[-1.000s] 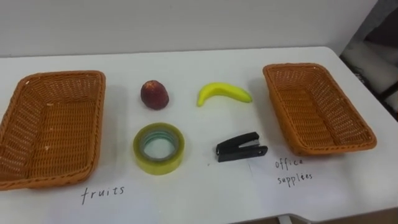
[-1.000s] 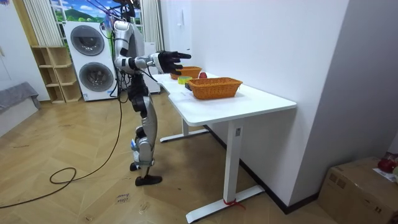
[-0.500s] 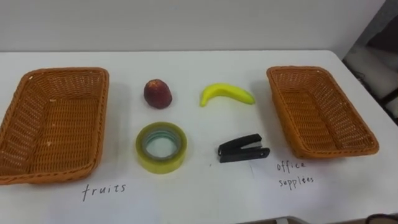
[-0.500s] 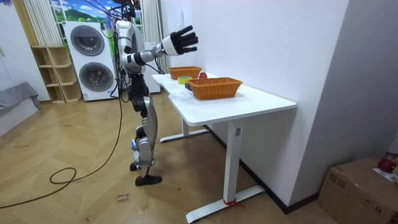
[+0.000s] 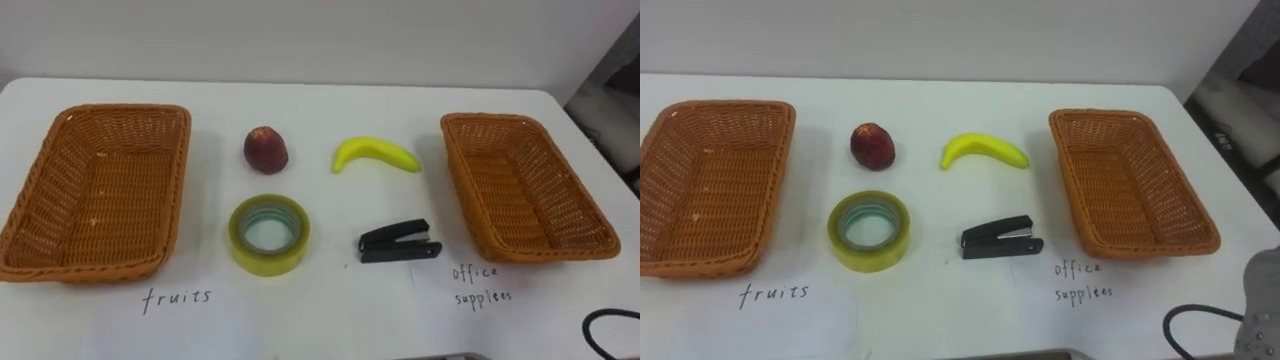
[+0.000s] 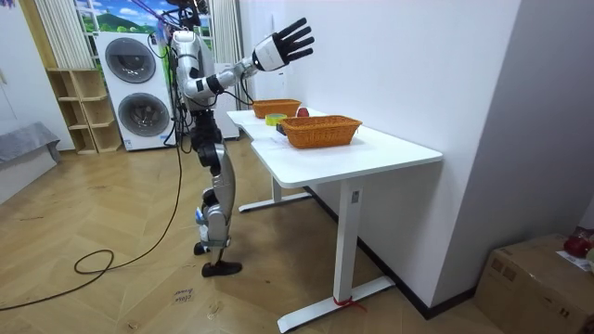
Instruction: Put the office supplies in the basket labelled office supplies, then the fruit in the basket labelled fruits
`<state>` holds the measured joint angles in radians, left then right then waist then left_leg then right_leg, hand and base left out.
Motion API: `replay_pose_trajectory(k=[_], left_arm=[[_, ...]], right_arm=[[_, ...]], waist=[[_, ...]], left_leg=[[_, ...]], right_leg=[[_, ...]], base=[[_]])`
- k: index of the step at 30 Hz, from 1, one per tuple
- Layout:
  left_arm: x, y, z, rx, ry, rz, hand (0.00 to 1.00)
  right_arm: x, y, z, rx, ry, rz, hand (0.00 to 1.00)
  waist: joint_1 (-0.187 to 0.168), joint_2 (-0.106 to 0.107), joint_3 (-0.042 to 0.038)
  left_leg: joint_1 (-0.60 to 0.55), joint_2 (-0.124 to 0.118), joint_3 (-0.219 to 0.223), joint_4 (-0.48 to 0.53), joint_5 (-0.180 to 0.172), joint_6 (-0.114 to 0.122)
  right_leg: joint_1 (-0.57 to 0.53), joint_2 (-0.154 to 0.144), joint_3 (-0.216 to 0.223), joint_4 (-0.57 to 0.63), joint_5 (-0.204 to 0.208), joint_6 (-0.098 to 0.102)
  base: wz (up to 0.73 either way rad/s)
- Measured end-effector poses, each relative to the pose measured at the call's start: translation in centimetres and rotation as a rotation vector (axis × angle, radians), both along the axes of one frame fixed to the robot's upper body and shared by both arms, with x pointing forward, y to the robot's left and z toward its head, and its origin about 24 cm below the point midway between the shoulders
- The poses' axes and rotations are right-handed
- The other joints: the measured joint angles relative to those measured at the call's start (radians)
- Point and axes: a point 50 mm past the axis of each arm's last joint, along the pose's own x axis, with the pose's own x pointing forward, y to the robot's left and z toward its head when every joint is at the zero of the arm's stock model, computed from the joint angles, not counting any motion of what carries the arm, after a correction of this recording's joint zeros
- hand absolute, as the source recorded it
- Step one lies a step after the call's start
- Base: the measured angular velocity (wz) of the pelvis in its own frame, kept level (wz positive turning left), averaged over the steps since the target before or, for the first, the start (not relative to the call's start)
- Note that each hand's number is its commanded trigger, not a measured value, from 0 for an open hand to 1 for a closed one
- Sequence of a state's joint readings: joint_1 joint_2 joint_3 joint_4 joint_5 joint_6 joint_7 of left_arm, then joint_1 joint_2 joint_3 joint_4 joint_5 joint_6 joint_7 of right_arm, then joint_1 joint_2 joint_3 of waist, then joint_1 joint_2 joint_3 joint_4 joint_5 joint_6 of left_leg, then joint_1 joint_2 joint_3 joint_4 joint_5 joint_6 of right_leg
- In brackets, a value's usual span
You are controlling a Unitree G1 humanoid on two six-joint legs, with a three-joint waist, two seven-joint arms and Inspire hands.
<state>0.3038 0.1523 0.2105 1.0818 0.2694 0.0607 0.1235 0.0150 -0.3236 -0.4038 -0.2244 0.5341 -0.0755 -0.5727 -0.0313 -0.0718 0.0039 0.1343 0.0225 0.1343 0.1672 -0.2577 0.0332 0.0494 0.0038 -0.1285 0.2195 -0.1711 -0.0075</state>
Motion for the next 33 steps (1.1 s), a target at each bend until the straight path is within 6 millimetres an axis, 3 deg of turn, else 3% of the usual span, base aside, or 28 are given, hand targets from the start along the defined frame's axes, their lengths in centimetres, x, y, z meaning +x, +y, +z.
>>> replay_pose_trajectory(k=[9,14,19,25,33], left_arm=[[-0.3,0.0,0.0,0.0,0.013,-0.002,0.0],[-0.3,0.0,0.0,-0.006,0.013,-0.004,0.0],[-0.1,0.0,0.0,-0.005,0.009,-0.006,0.0],[-0.1,-0.2,-0.1,-0.011,0.024,-0.019,0.0],[0.1,0.0,0.0,-0.019,0.032,-0.062,0.0]], right_arm=[[0.9,1.9,0.8,-0.19,0.035,0.043,0.0],[1.0,2.1,0.9,-0.212,0.038,0.068,0.0],[1.8,3.3,1.1,-0.232,0.029,0.149,0.0],[2.9,4.5,1.6,-0.257,0.019,0.27,0.0],[3.8,6.9,0.8,-0.353,0.078,0.438,0.0]], waist=[[0.018,-0.002,-0.0037],[0.04,-0.015,-0.0083],[0.041,-0.022,-0.0025],[0.039,-0.034,-0.0052],[0.043,-0.035,-0.0044]], left_leg=[[0.0,0.001,0.001,0.005,0.0,-0.001],[0.0,0.0,0.0,0.01,0.0,0.0],[-0.004,0.0,-0.001,0.014,0.0,0.0],[-0.004,0.001,-0.003,0.007,0.0,0.0],[-0.006,-0.001,-0.015,0.017,0.001,0.0]], right_leg=[[0.001,0.0,-0.011,-0.001,0.0,0.0],[0.002,-0.002,-0.012,-0.002,0.0,0.0],[0.001,-0.003,-0.012,0.0,0.0,0.0],[0.002,-0.002,-0.013,0.0,0.001,-0.002],[0.015,-0.003,-0.021,-0.018,0.001,-0.002]], base=[[0.0],[0.0],[0.01],[0.01],[0.05]])
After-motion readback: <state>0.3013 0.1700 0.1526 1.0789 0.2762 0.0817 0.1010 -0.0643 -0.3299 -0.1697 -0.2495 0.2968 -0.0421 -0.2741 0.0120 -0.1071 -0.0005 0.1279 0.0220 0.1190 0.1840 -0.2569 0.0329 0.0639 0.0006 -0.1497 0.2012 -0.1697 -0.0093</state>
